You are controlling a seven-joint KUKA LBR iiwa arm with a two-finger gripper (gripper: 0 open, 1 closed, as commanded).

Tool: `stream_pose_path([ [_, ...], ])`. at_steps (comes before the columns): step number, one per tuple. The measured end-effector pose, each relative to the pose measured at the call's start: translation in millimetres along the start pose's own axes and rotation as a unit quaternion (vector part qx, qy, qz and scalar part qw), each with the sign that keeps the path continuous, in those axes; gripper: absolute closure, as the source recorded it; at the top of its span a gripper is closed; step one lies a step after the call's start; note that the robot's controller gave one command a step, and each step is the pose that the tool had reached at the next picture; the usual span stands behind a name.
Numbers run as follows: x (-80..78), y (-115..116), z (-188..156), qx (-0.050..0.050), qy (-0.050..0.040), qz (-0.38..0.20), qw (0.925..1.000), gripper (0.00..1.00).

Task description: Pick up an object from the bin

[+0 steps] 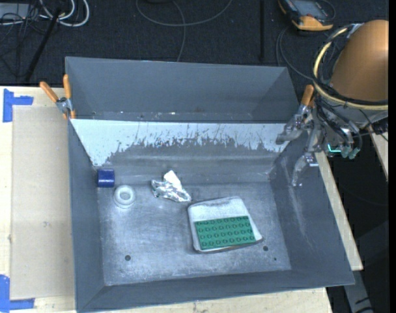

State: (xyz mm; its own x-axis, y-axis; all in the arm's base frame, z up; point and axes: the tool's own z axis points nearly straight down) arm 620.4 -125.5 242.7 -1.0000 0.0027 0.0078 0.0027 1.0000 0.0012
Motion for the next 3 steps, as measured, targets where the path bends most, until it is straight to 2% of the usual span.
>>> stream_pose_path([
  [1, 33.5, 48.9, 170.8, 0.002, -0.007, -0.097, 0.9953, 0.0],
  [2, 77.8, 144.0, 168.5, 0.003, -0.0088, -0.256, 0.9666, 0.0],
  [3, 114.5, 201.6, 170.0, 0.002, -0.0108, -0.227, 0.9738, 0.0],
])
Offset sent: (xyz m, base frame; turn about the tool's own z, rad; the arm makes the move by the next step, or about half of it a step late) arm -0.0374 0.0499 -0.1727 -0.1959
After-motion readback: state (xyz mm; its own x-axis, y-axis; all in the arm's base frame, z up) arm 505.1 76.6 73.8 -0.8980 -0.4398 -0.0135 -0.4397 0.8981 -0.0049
